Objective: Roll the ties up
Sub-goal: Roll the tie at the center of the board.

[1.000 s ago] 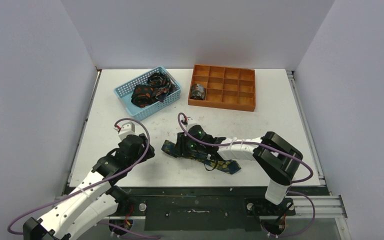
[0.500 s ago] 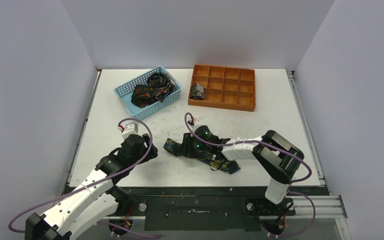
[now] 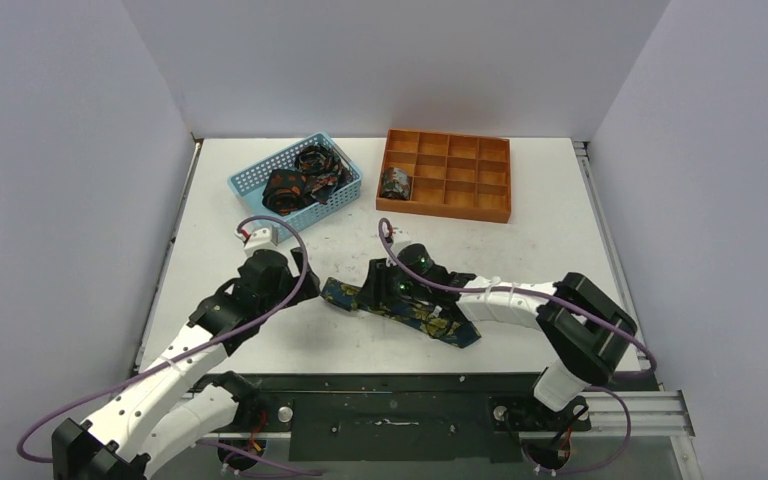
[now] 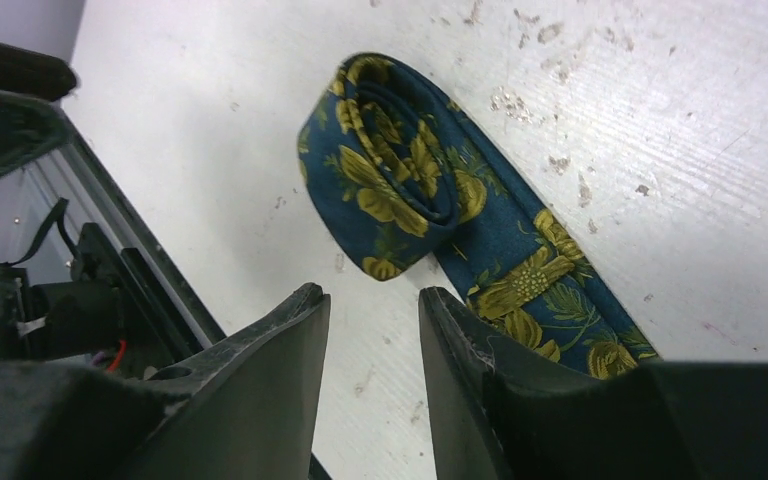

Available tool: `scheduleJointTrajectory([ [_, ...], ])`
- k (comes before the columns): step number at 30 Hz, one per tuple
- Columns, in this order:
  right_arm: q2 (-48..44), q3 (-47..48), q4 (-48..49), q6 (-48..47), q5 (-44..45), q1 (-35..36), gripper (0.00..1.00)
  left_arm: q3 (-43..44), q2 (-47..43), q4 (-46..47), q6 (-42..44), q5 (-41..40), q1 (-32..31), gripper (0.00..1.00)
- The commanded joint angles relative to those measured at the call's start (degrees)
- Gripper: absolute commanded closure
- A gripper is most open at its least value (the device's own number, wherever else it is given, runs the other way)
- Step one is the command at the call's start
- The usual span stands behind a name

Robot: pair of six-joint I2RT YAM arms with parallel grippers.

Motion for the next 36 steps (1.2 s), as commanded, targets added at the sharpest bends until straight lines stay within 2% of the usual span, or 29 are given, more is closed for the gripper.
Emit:
scheduleJointTrajectory([
  [1,-6.3,0.7,-1.4,-2.4,1.1,-0.4,0.60,1.8,0.1,1.6,1.0,-1.3,1.0,0.20],
  [5,-10.9,-5.1,-1.1,-4.2,3.3,0.8,0.60,0.4,-0.4,3.1,0.4,-2.1,2.1,0.19],
  [10,-14.8,-14.1,-3.0,-4.2,9.7,5.0,0.60,0.7,0.3,6.6,0.2,1.2,4.4,0.18],
  [13,-18.2,-19.3,-3.4,-1.7,14.8,8.0,0.60,2.2,2.3,6.5,1.0,1.8,4.9,0.18],
  [18,-22.4,-25.4,-3.6,3.2,19.5,8.0,0.60,2.4,4.1,6.2,1.5,1.7,5.6,0.19],
  [23,-21.6,-26.5,-5.0,4.7,22.3,6.3,0.60,1.5,3.5,6.2,1.5,1.8,6.5,0.19],
  [28,-20.6,-27.8,-4.9,5.4,20.0,-1.0,0.60,1.7,2.7,5.5,3.1,3.0,7.4,0.18],
  [32,-19.8,-26.1,-5.1,3.0,18.8,-4.3,0.60,2.4,3.9,5.8,4.9,7.4,8.8,0.11],
  [36,-17.4,-24.3,-3.8,1.6,17.3,-6.2,0.60,3.1,6.9,8.3,6.8,15.8,11.2,0.07],
])
